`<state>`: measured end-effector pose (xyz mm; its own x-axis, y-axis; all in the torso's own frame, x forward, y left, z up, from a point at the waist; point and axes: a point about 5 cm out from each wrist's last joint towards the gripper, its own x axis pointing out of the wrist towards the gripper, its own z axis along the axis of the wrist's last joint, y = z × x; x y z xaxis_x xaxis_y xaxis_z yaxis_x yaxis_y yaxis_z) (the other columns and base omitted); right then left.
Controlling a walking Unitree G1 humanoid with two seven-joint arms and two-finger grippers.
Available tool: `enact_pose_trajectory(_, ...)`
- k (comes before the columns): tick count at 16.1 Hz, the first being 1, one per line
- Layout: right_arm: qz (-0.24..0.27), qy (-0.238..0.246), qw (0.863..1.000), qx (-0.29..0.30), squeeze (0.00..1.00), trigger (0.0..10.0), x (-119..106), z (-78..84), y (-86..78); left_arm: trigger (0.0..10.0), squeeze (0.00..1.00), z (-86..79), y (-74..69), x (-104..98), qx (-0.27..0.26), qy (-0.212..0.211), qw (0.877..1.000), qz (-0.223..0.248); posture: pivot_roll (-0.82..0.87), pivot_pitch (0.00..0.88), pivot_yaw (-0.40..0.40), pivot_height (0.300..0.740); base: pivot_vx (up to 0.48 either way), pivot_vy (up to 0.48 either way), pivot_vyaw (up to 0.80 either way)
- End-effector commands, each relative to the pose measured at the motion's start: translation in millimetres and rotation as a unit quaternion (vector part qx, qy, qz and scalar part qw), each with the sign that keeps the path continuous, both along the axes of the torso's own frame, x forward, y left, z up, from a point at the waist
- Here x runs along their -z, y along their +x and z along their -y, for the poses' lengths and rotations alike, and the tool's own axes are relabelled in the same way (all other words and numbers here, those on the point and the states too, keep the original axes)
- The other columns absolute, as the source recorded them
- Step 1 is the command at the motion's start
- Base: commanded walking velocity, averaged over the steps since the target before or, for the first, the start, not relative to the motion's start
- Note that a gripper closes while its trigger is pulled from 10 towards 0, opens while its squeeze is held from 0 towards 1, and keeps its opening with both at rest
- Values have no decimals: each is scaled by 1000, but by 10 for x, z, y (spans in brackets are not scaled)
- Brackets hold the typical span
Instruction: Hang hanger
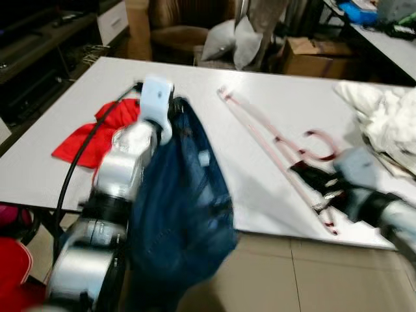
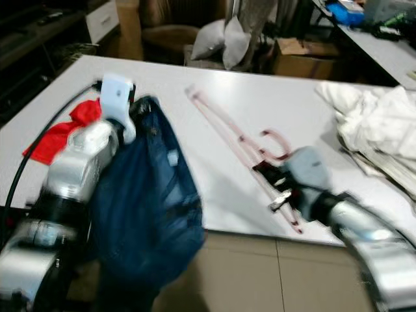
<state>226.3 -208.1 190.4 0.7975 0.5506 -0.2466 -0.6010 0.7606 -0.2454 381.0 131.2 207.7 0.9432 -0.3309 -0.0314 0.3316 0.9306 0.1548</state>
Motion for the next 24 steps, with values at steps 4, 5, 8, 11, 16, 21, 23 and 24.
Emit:
enact_pose_trajectory(4, -35, 34, 992, -112, 0, 10000, -193, -31, -302, 10000, 0, -32, 249, -256, -31, 10, 999, 18, -31, 0, -27, 740, 0, 0, 0)
enact_pose_trajectory(5, -80, 8, 988, -131, 0, 10000, -129, -19, -400, 10000, 0, -28, 325, -368, -49, 14, 998, 27, -36, 0, -23, 740, 0, 0, 0)
enact_pose_trajectory(8, -131, -9, 980, -146, 0, 10000, -61, -18, -487, 10000, 0, -7, 424, -680, -69, 7, 996, 58, -44, 0, -22, 740, 0, 0, 0)
enact_pose_trajectory(11, -144, -7, 976, -162, 0, 10000, -62, -54, -504, 10000, 0, 87, 452, -891, -51, 14, 995, 82, -41, 0, -27, 740, 0, 0, 0)
enact_pose_trajectory(16, -163, -47, 972, -166, 0, 10000, 111, -156, -373, 10000, 0, 319, 423, -1097, 18, 2, 995, 101, -26, 0, -35, 740, 0, 0, 0)
enact_pose_trajectory(21, -114, -66, 989, -74, 0, 10000, 247, -223, 208, 10000, 0, 300, 320, -1372, 90, -29, 991, 92, -25, 0, -33, 740, 0, 0, 0)
enact_pose_trajectory(23, -91, -71, 993, -41, 0, 10000, 198, -214, 444, 10000, 0, 277, 274, -1451, 116, -46, 988, 87, -22, 0, -36, 740, 0, 0, 0)
enact_pose_trajectory(24, -73, -79, 994, -14, 0, 10000, 138, -186, 599, 10000, 0, 266, 248, -1524, 125, -54, 986, 95, -20, 0, -38, 740, 0, 0, 0)
